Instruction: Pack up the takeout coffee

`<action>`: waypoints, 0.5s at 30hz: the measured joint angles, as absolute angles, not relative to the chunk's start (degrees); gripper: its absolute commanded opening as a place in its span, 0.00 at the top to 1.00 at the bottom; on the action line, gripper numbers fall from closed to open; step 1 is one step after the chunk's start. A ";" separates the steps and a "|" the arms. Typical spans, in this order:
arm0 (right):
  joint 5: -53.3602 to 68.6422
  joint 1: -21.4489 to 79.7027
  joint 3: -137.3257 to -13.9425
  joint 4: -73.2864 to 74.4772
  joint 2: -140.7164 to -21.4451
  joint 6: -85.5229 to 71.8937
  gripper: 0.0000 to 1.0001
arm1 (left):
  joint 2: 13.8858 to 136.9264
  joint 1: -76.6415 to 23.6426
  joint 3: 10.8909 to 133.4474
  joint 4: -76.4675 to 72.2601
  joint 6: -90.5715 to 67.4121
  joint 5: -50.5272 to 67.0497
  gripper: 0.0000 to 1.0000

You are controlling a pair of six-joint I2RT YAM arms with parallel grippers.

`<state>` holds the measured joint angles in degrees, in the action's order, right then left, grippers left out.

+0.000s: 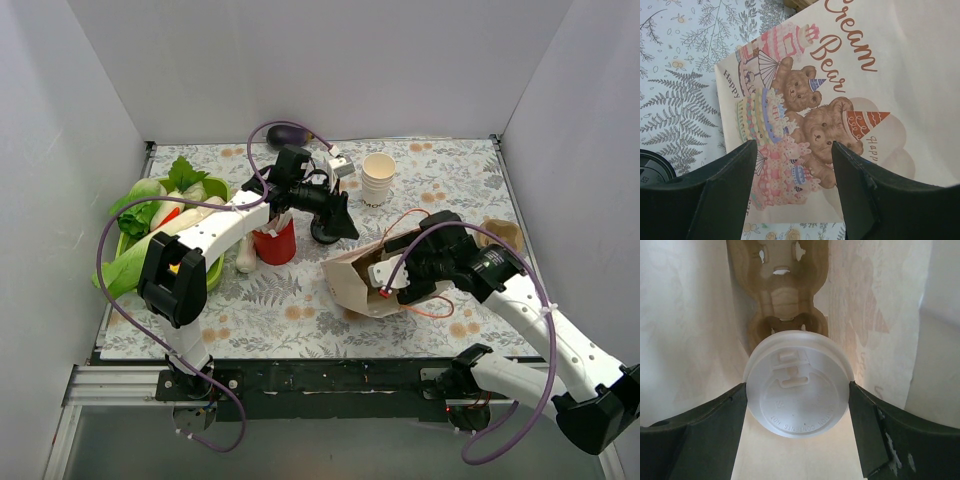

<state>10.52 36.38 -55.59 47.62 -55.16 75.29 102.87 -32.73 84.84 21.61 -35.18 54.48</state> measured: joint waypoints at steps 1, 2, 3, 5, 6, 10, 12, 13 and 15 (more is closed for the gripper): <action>10.96 35.88 -55.59 47.46 -55.37 75.40 0.99 | 102.87 -32.73 84.84 21.82 -34.98 54.50 0.39; 11.35 35.42 -55.59 47.35 -55.64 75.50 0.99 | 102.87 -32.73 84.82 21.98 -34.87 54.52 0.39; 11.88 35.00 -55.59 47.31 -55.90 75.64 0.99 | 102.89 -32.73 84.82 22.11 -34.72 54.54 0.39; 13.15 34.30 -55.59 47.27 -56.29 75.99 0.99 | 103.00 -32.73 84.84 22.31 -34.54 54.68 0.39; 13.82 34.06 -55.59 47.24 -56.42 76.29 0.99 | 103.20 -32.73 84.84 22.35 -34.44 54.72 0.39; 15.77 33.54 -55.59 46.76 -56.51 76.97 0.99 | 104.01 -32.62 84.84 22.85 -34.24 54.68 0.39; 16.62 33.34 -55.59 46.33 -56.58 77.19 0.99 | 104.09 -32.53 84.84 23.16 -34.17 54.65 0.39; 16.86 33.28 -55.57 46.13 -56.64 77.21 0.99 | 104.09 -32.47 84.84 23.29 -34.11 54.65 0.39; 17.41 32.91 -55.31 45.56 -56.71 77.58 0.99 | 104.09 -32.36 84.84 23.40 -34.06 54.63 0.39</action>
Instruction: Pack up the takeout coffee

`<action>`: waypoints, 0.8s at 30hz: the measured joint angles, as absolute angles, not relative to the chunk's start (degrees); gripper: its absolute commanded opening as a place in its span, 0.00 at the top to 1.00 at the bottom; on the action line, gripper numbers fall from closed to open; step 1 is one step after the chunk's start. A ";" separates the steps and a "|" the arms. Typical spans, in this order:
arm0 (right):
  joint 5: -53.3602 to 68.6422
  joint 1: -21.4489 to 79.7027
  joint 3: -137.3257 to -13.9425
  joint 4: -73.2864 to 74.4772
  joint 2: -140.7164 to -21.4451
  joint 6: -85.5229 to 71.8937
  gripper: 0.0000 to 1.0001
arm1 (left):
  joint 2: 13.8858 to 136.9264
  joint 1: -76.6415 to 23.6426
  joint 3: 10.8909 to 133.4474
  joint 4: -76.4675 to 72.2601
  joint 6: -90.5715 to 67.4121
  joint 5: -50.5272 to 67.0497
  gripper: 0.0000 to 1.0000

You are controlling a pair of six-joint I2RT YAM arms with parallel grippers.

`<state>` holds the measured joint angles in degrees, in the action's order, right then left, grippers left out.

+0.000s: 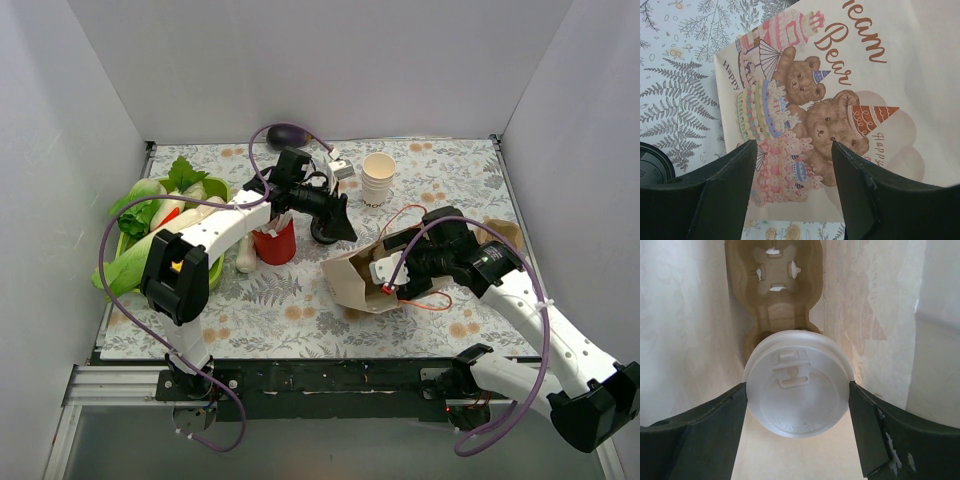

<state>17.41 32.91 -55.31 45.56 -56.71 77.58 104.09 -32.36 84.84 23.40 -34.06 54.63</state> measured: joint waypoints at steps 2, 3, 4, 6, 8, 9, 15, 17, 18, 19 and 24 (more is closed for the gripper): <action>17.89 32.47 -55.05 45.06 -56.90 78.06 0.99 | 104.09 -32.36 84.84 23.53 -34.04 54.63 0.39; 18.13 32.21 -54.87 44.80 -57.06 78.32 0.99 | 104.09 -32.36 84.82 23.53 -34.00 54.63 0.39; 18.24 32.03 -54.72 44.75 -57.28 78.50 0.99 | 104.09 -32.36 84.82 23.55 -33.93 54.61 0.39; 18.39 31.66 -54.46 44.75 -57.82 78.94 0.99 | 104.09 -32.32 84.82 23.64 -33.85 54.61 0.39; 18.57 31.31 -54.43 44.69 -58.35 79.42 0.99 | 104.09 -32.27 84.82 23.83 -33.82 54.61 0.39; 18.70 31.09 -54.43 44.69 -58.52 79.57 0.99 | 104.09 -32.18 84.82 23.94 -33.80 54.59 0.39; 19.75 30.15 -54.43 44.62 -58.85 80.18 0.99 | 104.14 -31.99 84.82 24.01 -33.80 54.61 0.39; 20.05 29.78 -54.39 44.56 -59.16 80.47 0.99 | 104.22 -31.94 84.82 24.01 -33.82 54.61 0.39; 20.25 29.61 -54.39 44.51 -59.35 80.68 0.99 | 104.27 -31.92 84.82 24.01 -33.82 54.61 0.39; 20.43 29.45 -54.35 44.40 -59.55 80.90 0.99 | 104.33 -31.90 84.82 24.01 -33.82 54.61 0.39; 21.65 28.38 -54.28 44.12 -60.93 81.78 0.99 | 104.51 -31.53 84.82 24.18 -33.80 54.61 0.39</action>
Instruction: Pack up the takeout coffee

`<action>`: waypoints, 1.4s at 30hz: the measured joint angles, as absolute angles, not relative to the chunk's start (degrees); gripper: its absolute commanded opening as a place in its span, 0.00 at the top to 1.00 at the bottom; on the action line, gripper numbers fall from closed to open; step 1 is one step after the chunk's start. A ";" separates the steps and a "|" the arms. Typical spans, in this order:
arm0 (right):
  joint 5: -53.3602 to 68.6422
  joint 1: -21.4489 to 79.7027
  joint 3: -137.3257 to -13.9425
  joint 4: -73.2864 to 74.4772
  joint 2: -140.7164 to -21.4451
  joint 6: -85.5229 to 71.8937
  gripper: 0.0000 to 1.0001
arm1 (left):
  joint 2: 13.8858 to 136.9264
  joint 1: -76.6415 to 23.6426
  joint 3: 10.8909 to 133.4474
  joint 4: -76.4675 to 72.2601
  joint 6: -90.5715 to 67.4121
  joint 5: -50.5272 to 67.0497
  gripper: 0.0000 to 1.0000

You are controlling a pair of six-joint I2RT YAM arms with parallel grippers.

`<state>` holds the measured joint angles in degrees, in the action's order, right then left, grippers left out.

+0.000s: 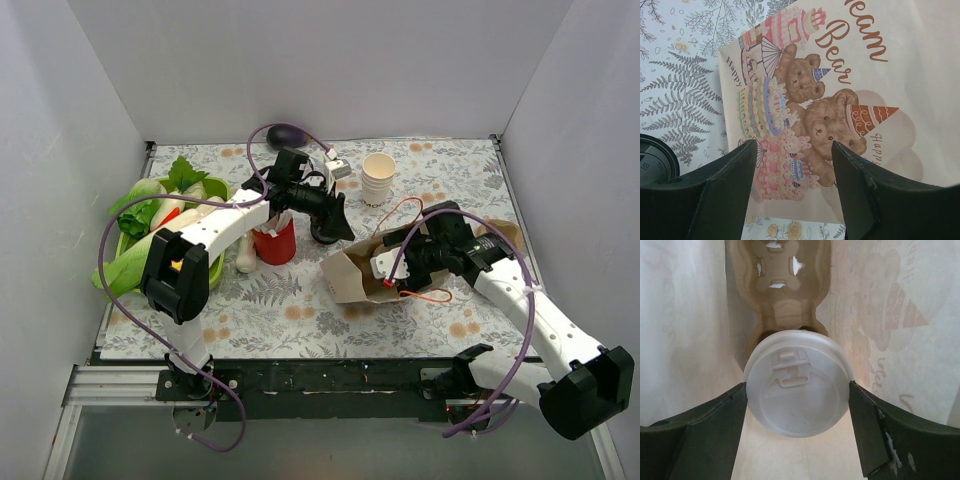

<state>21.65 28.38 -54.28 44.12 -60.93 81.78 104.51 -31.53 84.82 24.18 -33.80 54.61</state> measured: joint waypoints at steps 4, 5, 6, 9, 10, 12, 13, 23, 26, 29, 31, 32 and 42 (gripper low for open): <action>22.79 27.27 -54.30 43.70 -62.78 82.81 0.99 | 104.53 -31.11 84.82 24.43 -33.63 54.61 0.39; 22.94 27.05 -54.33 43.66 -63.13 82.94 0.99 | 104.53 -30.94 84.82 24.43 -33.56 54.61 0.40; 23.16 26.85 -54.39 43.66 -63.55 83.18 0.99 | 104.55 -30.81 84.82 24.45 -33.45 54.61 0.39; 23.79 26.33 -55.53 44.03 -65.06 83.88 0.99 | 104.57 -30.61 84.82 24.60 -33.36 54.61 0.39; 23.97 26.22 -56.03 44.49 -65.67 84.09 0.99 | 104.60 -30.46 84.82 24.77 -33.30 54.61 0.40; 24.36 25.93 -57.25 45.89 -67.18 84.60 0.99 | 104.60 -30.30 84.82 25.04 -33.23 54.61 0.39; 24.53 25.87 -57.95 46.74 -68.01 84.88 0.99 | 104.60 -30.11 84.84 25.12 -33.21 54.61 0.39; 25.54 25.71 -66.19 58.89 -74.52 87.66 0.99 | 104.60 -29.02 84.84 25.43 -32.73 54.63 0.39; 25.50 25.71 -68.64 62.48 -76.49 87.70 0.99 | 104.60 -28.88 84.82 25.32 -32.75 54.68 0.40; 25.43 25.74 -70.76 66.13 -78.30 87.68 0.99 | 104.57 -28.82 84.58 25.12 -32.77 54.72 0.39; 25.36 25.89 -71.68 68.18 -79.42 87.66 0.99 | 104.47 -28.82 83.72 24.82 -32.77 54.72 0.39; 25.26 26.00 -71.90 68.55 -79.75 87.64 0.99 | 104.44 -28.82 83.24 24.77 -32.77 54.72 0.39; 24.12 28.60 -71.96 69.56 -79.99 87.15 0.99 | 101.84 -28.82 78.67 24.75 -32.88 54.52 0.39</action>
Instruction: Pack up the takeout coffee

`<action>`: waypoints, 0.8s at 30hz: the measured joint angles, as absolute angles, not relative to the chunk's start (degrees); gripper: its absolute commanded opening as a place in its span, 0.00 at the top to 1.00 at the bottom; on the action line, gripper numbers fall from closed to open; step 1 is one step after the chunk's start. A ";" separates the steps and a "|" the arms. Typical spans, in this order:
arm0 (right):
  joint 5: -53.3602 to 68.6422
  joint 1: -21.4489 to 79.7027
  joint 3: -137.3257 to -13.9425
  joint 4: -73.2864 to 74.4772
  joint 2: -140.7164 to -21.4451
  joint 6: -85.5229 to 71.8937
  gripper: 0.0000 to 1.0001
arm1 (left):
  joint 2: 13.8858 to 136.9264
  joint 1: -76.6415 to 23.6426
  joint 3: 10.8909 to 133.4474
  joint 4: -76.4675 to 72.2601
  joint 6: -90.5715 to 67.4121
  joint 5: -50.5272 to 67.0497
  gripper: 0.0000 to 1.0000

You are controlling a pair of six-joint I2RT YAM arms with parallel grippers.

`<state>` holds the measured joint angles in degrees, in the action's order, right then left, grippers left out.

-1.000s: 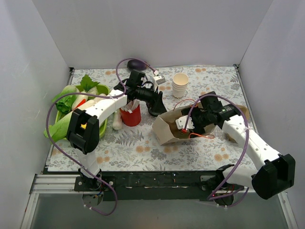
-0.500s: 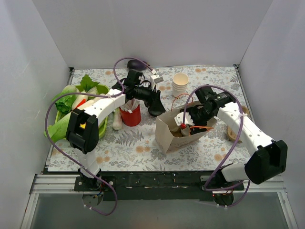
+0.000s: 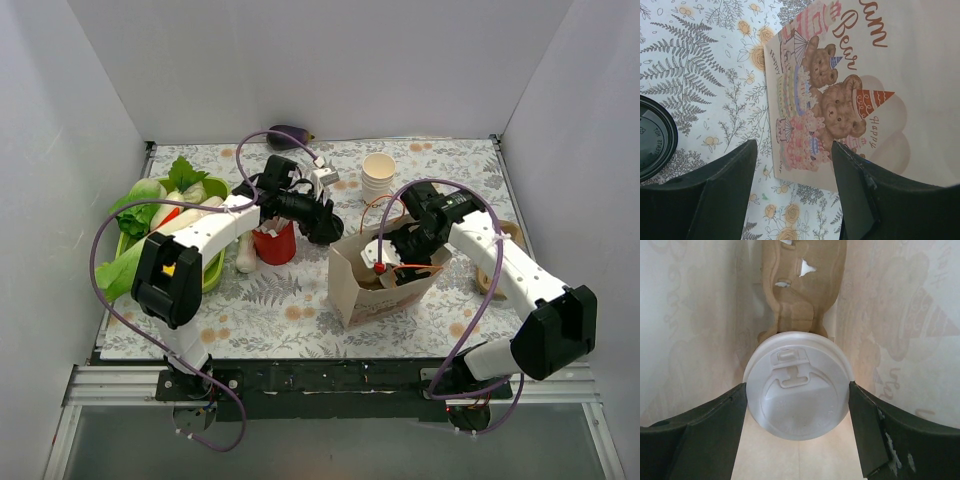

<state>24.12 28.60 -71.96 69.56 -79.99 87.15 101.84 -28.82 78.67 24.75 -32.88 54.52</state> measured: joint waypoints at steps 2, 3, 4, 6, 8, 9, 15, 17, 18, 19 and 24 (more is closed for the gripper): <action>24.08 28.82 -71.96 69.52 -80.29 87.13 0.99 | 101.34 -28.82 78.35 24.77 -32.88 54.48 0.39; 24.01 28.88 -71.96 69.45 -80.51 87.13 0.99 | 101.12 -28.82 78.24 24.75 -32.88 54.46 0.39; 23.97 28.91 -71.96 69.34 -80.68 87.11 0.99 | 100.90 -28.82 78.13 24.75 -32.88 54.43 0.39; 23.94 28.91 -71.99 69.23 -80.97 87.07 0.99 | 100.31 -28.82 77.56 24.67 -32.84 54.43 0.39; 23.92 28.93 -71.99 69.14 -81.06 86.96 0.99 | 99.70 -28.82 77.06 24.77 -32.84 54.43 0.39; 23.92 28.93 -71.99 69.12 -81.08 86.91 0.99 | 99.46 -28.82 76.88 24.75 -32.82 54.43 0.39; 23.94 28.95 -71.99 68.88 -81.38 86.17 0.99 | 98.08 -28.82 75.96 24.73 -32.75 54.46 0.39; 23.94 28.95 -72.07 68.75 -81.62 85.84 0.99 | 97.82 -28.82 75.70 24.80 -32.69 54.41 0.39; 23.94 28.95 -72.18 68.77 -81.76 85.71 0.99 | 97.73 -28.82 75.68 24.84 -32.56 54.35 0.39; 23.92 28.95 -72.34 68.77 -81.95 85.60 0.99 | 97.69 -28.82 75.68 24.82 -32.40 54.17 0.39; 23.55 28.95 -73.25 68.90 -83.09 84.14 0.99 | 97.51 -28.82 75.75 25.12 -31.70 52.93 0.38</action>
